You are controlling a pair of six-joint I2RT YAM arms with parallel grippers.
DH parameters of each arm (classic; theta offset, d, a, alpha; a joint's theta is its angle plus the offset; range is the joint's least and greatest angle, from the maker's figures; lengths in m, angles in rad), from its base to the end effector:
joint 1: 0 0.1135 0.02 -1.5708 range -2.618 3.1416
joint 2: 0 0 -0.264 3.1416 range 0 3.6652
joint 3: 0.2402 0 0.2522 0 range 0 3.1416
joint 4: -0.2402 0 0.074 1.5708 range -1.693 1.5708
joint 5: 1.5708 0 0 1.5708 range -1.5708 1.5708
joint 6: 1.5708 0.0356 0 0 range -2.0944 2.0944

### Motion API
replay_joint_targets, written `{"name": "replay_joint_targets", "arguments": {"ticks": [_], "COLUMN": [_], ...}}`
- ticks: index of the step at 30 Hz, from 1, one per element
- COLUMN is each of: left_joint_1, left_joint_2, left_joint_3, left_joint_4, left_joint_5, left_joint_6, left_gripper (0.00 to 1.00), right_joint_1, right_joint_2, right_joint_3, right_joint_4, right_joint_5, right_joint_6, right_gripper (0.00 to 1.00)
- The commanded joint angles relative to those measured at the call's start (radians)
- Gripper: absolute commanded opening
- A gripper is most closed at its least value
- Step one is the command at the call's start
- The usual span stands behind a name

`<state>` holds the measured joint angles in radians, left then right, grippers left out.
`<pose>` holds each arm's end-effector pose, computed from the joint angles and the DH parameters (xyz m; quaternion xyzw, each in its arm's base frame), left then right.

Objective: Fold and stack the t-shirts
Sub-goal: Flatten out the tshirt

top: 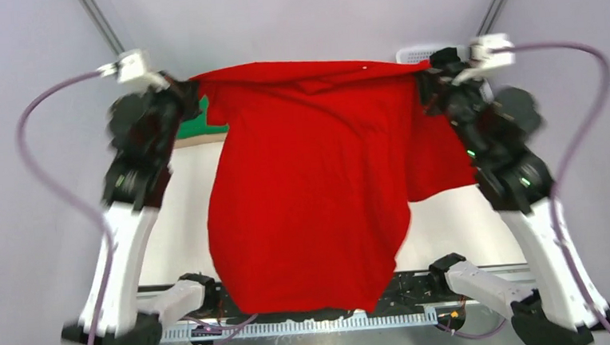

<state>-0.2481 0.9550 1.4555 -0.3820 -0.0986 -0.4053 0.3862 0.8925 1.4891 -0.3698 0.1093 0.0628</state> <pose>0.1582 -0.0365 0.5121 -0.0888 0.6582 -0.2087 0.7178 0.1218 0.0453 0.5309 -0.0579 0.6204 0.1408 0.7694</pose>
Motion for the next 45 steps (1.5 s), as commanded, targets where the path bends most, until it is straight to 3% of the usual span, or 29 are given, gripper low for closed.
{"name": "replay_joint_targets", "arguments": {"ticks": [1,4,6,7,8,10,11,12,13,15,16,24,26,32,37,42,45], "left_joint_1": [0.045,0.06,0.065,0.066,0.065,0.066,0.064,0.064,0.063,0.06,0.057,-0.044,-0.098,-0.261,-0.276,-0.171,-0.039], "left_joint_2": [0.424,0.709,0.899,0.978,1.058,1.162,1.185,1.189,1.176,1.108,1.066,0.652,0.558,0.311,0.34,0.503,0.608], "left_joint_3": [0.032,0.154,0.317,0.395,0.485,0.625,0.652,0.659,0.643,0.574,0.506,-0.148,-0.287,-0.617,-0.821,-0.805,-0.754], "left_joint_4": [-0.002,-0.014,-0.071,-0.115,-0.176,-0.277,-0.296,-0.3,-0.295,-0.271,-0.259,-0.121,-0.127,-0.064,0.167,0.223,0.215], "left_joint_5": [-0.384,-0.362,-0.324,-0.309,-0.286,-0.235,-0.212,-0.192,-0.174,-0.115,-0.083,0.209,0.242,0.296,0.367,0.311,0.381], "left_joint_6": [0.05,0.032,0.004,-0.016,-0.033,-0.064,-0.069,-0.073,-0.079,-0.084,-0.092,-0.16,-0.17,-0.296,-0.423,-0.431,-0.427], "left_gripper": [0.0,0.12,0.21,0.32,0.5,0.78,0.92,0.99,0.99,0.99,0.99,1.0,0.99,1.0,0.99,1.0,1.0], "right_joint_1": [-0.014,-0.042,-0.069,-0.079,-0.097,-0.121,-0.126,-0.134,-0.135,-0.134,-0.134,-0.13,-0.126,-0.108,-0.108,-0.128,-0.15], "right_joint_2": [0.193,0.413,0.577,0.631,0.747,0.901,0.945,1.01,1.031,1.06,1.056,0.892,0.864,0.789,0.777,0.768,0.764], "right_joint_3": [-0.087,-0.091,-0.045,-0.018,0.051,0.175,0.218,0.283,0.304,0.332,0.319,-0.033,-0.113,-0.339,-0.456,-0.53,-0.553], "right_joint_4": [-0.033,-0.025,-0.016,-0.018,-0.037,-0.078,-0.096,-0.125,-0.133,-0.128,-0.12,0.034,0.053,0.118,0.154,0.247,0.278], "right_joint_5": [0.313,0.25,0.187,0.17,0.15,0.135,0.128,0.118,0.105,0.08,0.072,-0.084,-0.145,-0.141,-0.122,-0.132,-0.145], "right_joint_6": [0.059,0.1,0.121,0.133,0.139,0.165,0.178,0.182,0.179,0.176,0.182,0.221,0.244,0.283,0.331,0.373,0.379], "right_gripper": [0.05,0.05,0.05,0.05,0.07,0.28,0.47,0.56,0.74,0.94,0.99,0.96,0.95,0.95,0.95,0.96,0.95]}}
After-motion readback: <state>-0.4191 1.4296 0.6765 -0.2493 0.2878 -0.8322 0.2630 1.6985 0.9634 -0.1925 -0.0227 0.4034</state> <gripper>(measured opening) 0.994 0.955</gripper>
